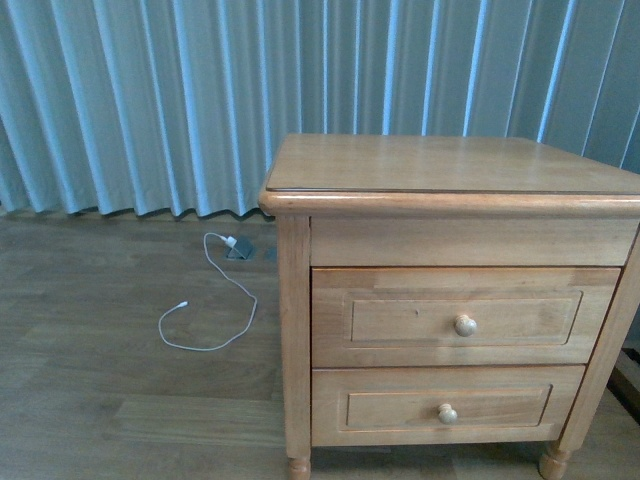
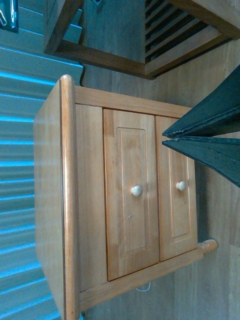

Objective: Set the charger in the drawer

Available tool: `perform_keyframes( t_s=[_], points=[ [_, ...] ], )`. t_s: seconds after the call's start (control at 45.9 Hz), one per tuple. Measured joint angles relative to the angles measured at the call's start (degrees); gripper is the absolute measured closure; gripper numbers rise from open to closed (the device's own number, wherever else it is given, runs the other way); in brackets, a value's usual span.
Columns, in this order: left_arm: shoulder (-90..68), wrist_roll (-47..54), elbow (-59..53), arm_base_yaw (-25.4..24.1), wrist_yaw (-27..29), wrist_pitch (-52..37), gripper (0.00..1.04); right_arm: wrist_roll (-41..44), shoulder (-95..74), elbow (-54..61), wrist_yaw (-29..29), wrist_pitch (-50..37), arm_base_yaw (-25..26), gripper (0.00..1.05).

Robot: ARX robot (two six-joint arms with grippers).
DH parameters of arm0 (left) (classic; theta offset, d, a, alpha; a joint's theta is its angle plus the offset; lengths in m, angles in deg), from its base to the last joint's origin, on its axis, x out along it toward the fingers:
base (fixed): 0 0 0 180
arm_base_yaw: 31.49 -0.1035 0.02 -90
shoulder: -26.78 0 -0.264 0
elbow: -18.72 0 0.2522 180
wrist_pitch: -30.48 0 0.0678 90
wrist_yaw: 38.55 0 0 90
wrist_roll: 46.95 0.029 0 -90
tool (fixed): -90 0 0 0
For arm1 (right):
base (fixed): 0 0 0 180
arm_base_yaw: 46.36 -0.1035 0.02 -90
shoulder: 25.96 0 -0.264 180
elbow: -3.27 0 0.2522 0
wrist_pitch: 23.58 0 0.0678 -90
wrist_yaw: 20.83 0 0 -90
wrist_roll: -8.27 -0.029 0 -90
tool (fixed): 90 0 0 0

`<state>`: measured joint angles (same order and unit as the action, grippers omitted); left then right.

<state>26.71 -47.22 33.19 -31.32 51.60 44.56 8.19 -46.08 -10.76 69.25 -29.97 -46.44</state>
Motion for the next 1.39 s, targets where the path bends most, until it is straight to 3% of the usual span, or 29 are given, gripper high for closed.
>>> perform_keyframes(
  t_s=[0.61, 0.719, 1.176, 1.394],
  points=[
    [0.0, 0.0, 0.0, 0.0, 0.0, 0.0, 0.06, 0.0, 10.4, 0.0, 0.0, 10.3, 0.0, 1.03],
    [0.0, 0.0, 0.0, 0.0, 0.0, 0.0, 0.06, 0.0, 17.6, 0.0, -0.2, 19.3, 0.0, 1.03],
    [0.0, 0.0, 0.0, 0.0, 0.0, 0.0, 0.06, 0.1, 19.9, 0.0, -0.2, 20.0, 0.0, 1.03],
    [0.0, 0.0, 0.0, 0.0, 0.0, 0.0, 0.06, 0.1, 19.9, 0.0, -0.2, 20.0, 0.0, 0.68]
  ],
)
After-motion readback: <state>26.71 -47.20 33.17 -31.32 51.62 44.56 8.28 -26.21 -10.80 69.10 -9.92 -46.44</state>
